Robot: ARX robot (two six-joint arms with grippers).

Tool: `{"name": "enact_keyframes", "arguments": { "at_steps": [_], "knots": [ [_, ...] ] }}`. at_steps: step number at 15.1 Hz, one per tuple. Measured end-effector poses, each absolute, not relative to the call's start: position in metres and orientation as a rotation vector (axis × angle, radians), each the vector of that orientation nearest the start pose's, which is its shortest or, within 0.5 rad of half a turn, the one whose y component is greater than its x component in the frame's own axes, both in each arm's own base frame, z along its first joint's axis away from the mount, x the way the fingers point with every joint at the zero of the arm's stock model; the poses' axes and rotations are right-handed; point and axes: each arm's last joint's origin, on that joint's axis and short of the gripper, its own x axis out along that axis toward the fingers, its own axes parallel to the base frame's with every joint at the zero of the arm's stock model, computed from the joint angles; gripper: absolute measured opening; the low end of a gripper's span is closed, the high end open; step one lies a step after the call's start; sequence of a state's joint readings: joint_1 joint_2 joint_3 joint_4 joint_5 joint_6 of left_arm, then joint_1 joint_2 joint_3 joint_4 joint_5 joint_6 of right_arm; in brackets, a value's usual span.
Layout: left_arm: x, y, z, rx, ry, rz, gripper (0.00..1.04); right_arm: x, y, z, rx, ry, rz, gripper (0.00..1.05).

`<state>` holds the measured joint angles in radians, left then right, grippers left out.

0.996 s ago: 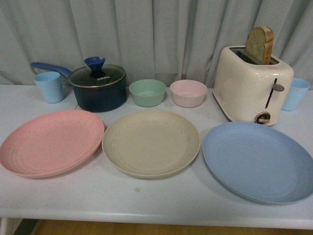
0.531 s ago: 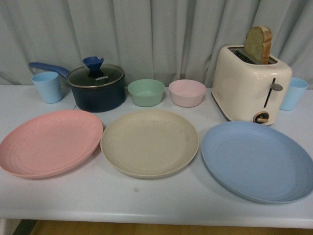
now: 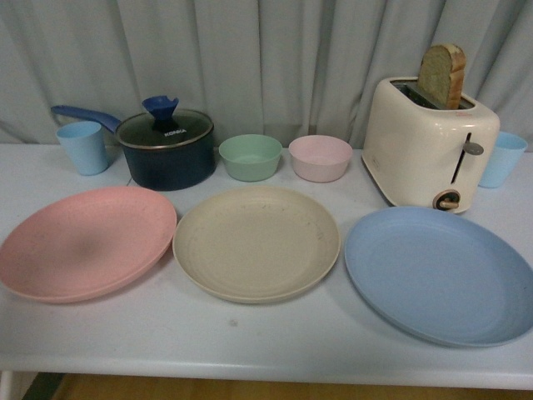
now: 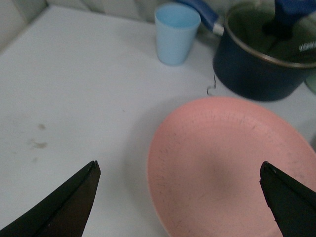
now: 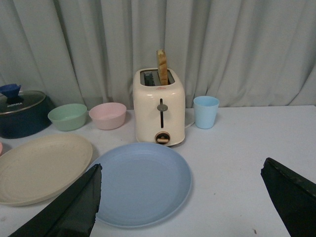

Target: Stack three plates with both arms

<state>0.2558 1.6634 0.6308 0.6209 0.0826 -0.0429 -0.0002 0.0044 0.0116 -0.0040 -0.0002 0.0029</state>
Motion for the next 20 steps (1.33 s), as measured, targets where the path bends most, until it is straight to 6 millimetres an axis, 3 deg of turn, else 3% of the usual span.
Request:
{"name": "enact_keyframes", "arguments": {
  "at_steps": [3,6,8,12,17,20],
  "knots": [
    [0.357,0.101,0.118,-0.078,0.527,0.140,0.98,0.097,0.000,0.167,0.003,-0.004,0.000,0.98],
    [0.383,0.122,0.092,-0.090,0.605,0.110,0.98,0.097,0.000,0.167,0.003,-0.004,0.000,0.98],
    [0.388,0.128,0.075,-0.105,0.654,0.091,0.98,0.097,0.000,0.167,0.003,-0.004,0.000,0.98],
    [0.393,0.133,0.063,-0.109,0.669,0.089,0.98,0.097,0.000,0.167,0.003,-0.004,0.000,0.98],
    [0.389,0.114,0.043,-0.114,0.733,0.032,0.97,0.097,0.000,0.167,0.003,-0.004,0.000,0.98],
    [0.388,0.112,0.041,-0.093,0.753,0.022,0.65,0.097,0.000,0.167,0.003,-0.004,0.000,0.98]
  ]
}}
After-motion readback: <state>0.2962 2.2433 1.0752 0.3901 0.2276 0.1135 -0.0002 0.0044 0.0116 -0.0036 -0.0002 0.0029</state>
